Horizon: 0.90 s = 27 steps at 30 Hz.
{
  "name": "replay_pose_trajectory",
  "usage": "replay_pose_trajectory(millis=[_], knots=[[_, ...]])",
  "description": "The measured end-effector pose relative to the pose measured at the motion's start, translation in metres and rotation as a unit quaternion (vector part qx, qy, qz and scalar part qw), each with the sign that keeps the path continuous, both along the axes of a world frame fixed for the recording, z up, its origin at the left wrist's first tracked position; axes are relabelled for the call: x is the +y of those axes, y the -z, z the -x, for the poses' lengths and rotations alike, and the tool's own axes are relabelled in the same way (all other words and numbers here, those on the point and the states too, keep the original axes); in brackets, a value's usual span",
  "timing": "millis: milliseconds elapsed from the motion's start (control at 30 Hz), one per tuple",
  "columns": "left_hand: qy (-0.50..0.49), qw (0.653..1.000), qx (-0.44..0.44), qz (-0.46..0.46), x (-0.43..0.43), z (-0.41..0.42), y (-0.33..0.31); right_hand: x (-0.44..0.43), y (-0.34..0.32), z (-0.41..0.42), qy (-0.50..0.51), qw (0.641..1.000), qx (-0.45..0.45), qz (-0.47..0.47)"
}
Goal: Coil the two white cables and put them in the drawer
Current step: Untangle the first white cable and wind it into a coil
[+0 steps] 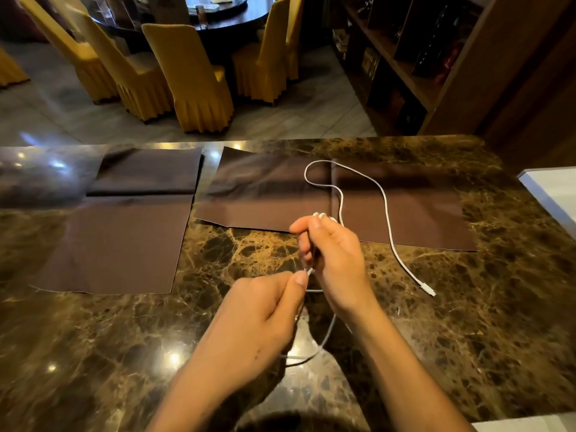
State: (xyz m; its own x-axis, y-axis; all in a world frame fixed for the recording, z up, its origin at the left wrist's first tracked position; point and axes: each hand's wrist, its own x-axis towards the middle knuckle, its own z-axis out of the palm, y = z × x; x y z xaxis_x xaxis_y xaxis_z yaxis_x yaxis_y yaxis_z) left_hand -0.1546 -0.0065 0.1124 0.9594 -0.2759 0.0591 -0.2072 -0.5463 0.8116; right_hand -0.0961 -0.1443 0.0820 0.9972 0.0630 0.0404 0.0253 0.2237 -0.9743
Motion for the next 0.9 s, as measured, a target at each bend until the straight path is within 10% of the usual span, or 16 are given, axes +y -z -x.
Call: replay_pose_trajectory(millis=[200, 900], knots=[[-0.006, 0.999, -0.052, -0.015, 0.014, -0.020, -0.019, 0.006, 0.018, 0.016, -0.029, 0.985, -0.074, 0.156], [0.041, 0.989, -0.138, -0.030, 0.001, -0.050, -0.039, 0.021, 0.021, 0.046, -0.021, 0.989, -0.084, 0.118]])
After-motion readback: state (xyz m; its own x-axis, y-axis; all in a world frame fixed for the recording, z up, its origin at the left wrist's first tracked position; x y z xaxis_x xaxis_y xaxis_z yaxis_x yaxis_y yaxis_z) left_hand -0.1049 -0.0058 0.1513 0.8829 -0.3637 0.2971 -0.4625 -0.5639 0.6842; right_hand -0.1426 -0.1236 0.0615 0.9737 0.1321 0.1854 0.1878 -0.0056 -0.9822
